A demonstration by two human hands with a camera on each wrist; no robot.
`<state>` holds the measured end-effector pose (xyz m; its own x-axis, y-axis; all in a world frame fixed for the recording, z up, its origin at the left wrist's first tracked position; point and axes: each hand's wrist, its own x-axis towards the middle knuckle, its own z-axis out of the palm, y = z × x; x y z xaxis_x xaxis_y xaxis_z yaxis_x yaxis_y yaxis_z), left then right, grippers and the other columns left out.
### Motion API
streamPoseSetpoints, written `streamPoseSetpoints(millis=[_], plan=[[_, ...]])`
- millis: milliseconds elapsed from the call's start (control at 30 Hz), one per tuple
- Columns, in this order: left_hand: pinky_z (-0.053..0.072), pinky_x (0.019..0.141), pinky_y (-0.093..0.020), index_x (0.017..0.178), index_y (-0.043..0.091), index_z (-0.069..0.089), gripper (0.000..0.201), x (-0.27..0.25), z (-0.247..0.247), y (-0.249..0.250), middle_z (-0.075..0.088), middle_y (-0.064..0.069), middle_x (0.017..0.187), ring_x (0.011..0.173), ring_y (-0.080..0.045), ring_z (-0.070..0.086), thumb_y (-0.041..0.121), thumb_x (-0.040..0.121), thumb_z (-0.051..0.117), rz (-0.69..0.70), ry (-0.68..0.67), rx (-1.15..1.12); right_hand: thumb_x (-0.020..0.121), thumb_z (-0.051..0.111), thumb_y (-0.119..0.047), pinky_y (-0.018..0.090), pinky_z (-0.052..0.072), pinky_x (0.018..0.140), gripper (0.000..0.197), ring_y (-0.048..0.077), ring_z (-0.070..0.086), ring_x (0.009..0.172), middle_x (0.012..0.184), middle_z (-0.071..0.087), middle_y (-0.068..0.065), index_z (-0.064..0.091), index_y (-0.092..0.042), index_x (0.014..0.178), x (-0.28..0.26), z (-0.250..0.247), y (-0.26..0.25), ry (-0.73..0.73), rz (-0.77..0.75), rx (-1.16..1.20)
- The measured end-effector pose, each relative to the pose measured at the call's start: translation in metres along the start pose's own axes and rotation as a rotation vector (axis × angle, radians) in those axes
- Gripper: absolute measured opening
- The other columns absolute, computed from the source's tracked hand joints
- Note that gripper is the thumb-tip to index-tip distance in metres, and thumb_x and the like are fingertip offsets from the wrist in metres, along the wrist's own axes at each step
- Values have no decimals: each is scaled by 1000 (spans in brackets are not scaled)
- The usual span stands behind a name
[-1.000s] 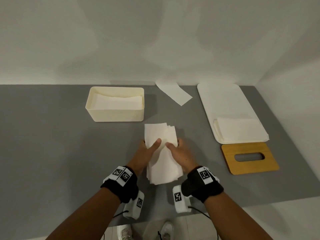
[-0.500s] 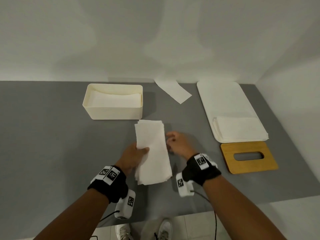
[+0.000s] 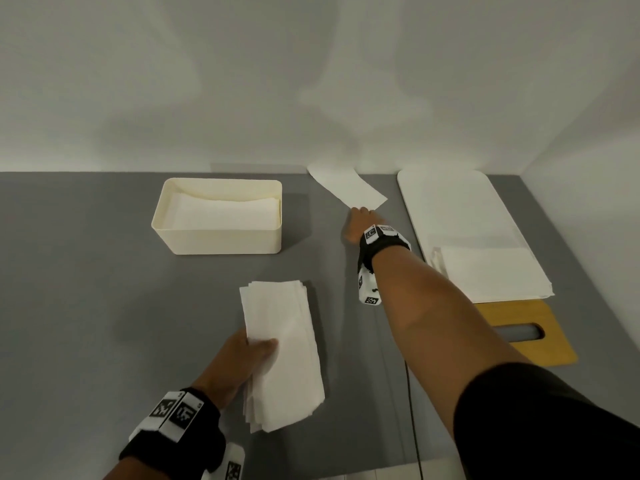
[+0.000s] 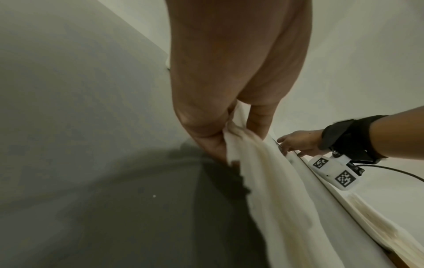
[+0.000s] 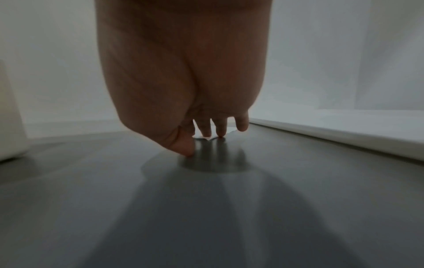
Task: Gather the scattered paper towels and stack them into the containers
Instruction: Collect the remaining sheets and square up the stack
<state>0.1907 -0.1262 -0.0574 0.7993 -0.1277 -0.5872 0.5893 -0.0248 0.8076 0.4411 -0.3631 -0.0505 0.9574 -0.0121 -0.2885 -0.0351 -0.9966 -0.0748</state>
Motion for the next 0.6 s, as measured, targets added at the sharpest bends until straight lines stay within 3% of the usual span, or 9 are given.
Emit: streamPoseSetpoints(millis=[133, 233, 367, 433, 600], plan=[[54, 92, -46, 117, 10, 62, 23, 7, 0, 5, 73, -10, 108, 100, -27, 70, 9, 96, 54, -4, -16, -9, 88, 55, -29, 41, 36, 100, 47, 32, 42, 125, 133, 45, 13, 45, -12, 131, -1, -2, -4, 50, -15, -119], [54, 91, -43, 117, 5, 63, 24, 13, 1, 6, 73, -12, 109, 101, -29, 69, 8, 95, 55, -13, -24, -51, 92, 50, -32, 40, 40, 95, 43, 32, 45, 122, 132, 45, 13, 45, -12, 130, -6, 7, -6, 3, -50, -91], [57, 83, -36, 115, 1, 64, 23, 18, 5, 9, 71, -17, 110, 98, -29, 69, 8, 95, 55, -27, -11, -56, 94, 46, -20, 38, 42, 91, 34, 32, 52, 114, 127, 50, 13, 50, -10, 126, -34, 17, -9, 80, -63, -89], [57, 79, -32, 115, 1, 64, 22, 19, 7, 10, 71, -16, 110, 95, -27, 69, 7, 95, 56, -38, 10, -78, 95, 43, -18, 37, 43, 88, 30, 33, 56, 109, 122, 54, 13, 55, -10, 121, -57, 22, -10, 124, -75, -65], [54, 86, -40, 110, 4, 65, 18, 24, 10, 12, 70, -15, 108, 100, -32, 65, 7, 94, 58, -71, -4, -124, 93, 45, -21, 31, 40, 68, 23, 35, 62, 88, 96, 64, 14, 63, -6, 92, -128, 29, -24, 212, -113, 191]])
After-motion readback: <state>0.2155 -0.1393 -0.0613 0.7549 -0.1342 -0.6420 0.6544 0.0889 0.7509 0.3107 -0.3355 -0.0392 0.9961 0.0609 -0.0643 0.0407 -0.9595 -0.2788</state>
